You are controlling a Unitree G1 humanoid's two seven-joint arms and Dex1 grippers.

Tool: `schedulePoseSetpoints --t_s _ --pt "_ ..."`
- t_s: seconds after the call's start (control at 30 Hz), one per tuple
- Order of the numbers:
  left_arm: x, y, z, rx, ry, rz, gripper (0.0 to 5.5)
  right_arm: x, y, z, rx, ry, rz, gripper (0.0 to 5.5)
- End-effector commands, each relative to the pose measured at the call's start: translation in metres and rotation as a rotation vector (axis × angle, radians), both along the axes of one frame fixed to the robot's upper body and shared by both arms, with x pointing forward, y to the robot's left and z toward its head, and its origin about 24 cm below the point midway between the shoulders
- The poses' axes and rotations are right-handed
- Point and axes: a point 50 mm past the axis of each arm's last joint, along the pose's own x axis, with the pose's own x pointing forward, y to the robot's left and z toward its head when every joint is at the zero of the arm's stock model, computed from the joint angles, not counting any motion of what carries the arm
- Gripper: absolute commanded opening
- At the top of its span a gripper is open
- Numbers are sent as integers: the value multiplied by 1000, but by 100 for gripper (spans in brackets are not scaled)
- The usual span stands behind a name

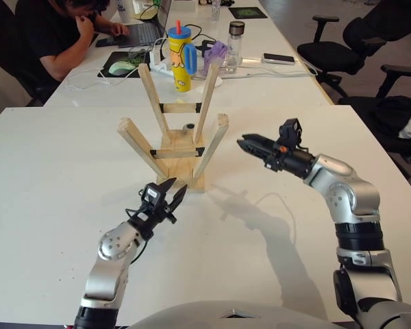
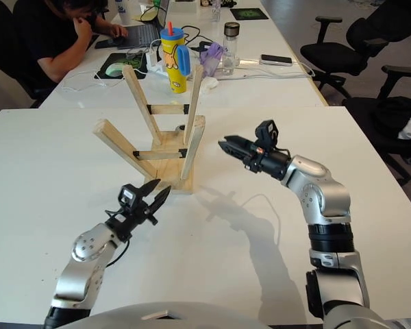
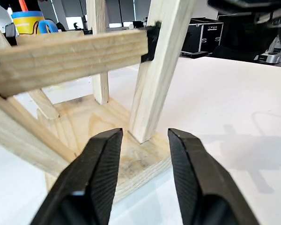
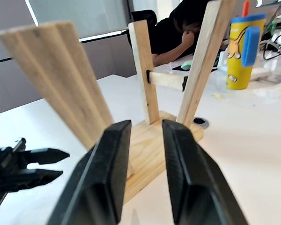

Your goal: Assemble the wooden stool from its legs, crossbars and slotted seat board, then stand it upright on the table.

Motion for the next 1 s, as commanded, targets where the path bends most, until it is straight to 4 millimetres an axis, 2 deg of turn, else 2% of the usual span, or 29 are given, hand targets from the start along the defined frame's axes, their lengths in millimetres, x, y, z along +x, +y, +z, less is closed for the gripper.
schedulePoseSetpoints --t_s 0.03,0.27,0.37,0.43,0.53,0.6,0.63,0.67,0.7,0.73,0.77,0.8,0.83,0.87,0.9,0.93,1.0 --pt "17 -9 -8 62 16 56 114 12 5 28 132 -75 -10 61" --pt "38 -22 -26 130 89 110 114 19 28 90 335 -218 70 57" --pt "35 -24 -40 186 164 108 114 20 44 109 385 -264 115 57" --pt "32 -27 -42 169 188 103 114 18 53 125 430 -323 137 57" --pt "32 -30 -42 175 205 104 114 7 55 167 540 -463 150 57" --pt "32 -29 -42 182 209 109 114 2 58 173 537 -475 160 57" --pt "31 -28 -43 184 211 110 114 2 63 166 520 -442 169 57" --pt "31 -28 -44 186 215 113 114 5 73 147 487 -347 168 57" --pt "30 -27 -45 188 220 117 114 9 87 110 388 -197 153 57" --pt "29 -26 -46 189 224 119 114 10 101 63 256 -6 127 57" --pt "28 -26 -46 186 227 124 114 2 110 3 81 217 84 57" --pt "27 -25 -45 186 230 126 114 -14 111 -55 -74 413 39 57" --pt "27 -24 -45 184 233 133 114 -32 109 -91 -159 531 23 57" --pt "25 -22 -43 194 235 137 114 -40 106 -106 -202 563 -2 57" --pt "24 -20 -43 205 237 142 114 -36 106 -102 -189 539 -25 57" --pt "22 -17 -44 212 244 152 114 -24 108 -83 -122 466 -35 57" --pt "20 -14 -49 212 274 170 114 2 109 -23 50 230 -50 57"
